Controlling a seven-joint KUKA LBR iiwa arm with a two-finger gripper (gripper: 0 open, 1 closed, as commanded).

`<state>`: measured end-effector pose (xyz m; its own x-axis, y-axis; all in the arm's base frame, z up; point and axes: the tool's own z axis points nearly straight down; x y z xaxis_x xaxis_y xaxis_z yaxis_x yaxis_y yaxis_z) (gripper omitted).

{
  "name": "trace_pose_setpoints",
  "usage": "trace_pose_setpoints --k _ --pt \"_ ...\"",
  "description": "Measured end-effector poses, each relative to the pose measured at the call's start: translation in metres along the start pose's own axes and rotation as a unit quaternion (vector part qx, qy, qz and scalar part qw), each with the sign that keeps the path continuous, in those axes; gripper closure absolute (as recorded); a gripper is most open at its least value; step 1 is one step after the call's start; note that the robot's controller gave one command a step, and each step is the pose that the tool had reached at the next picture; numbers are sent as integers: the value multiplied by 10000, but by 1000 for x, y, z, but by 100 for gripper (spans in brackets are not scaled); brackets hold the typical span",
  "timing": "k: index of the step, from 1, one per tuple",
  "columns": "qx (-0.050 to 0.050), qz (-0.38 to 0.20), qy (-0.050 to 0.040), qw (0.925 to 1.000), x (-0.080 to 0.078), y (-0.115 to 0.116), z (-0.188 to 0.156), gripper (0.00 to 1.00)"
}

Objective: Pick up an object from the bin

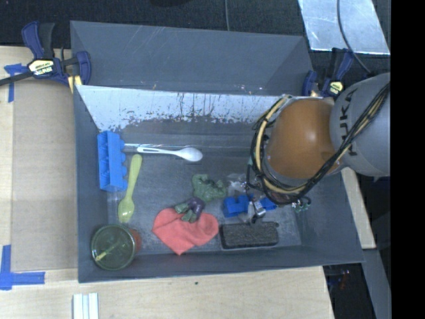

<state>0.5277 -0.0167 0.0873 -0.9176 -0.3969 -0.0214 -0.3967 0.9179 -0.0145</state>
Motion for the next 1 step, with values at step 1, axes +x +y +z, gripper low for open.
trace_pose_setpoints --k 1 --pt "6 218 -17 9998 -8 4 -133 100"
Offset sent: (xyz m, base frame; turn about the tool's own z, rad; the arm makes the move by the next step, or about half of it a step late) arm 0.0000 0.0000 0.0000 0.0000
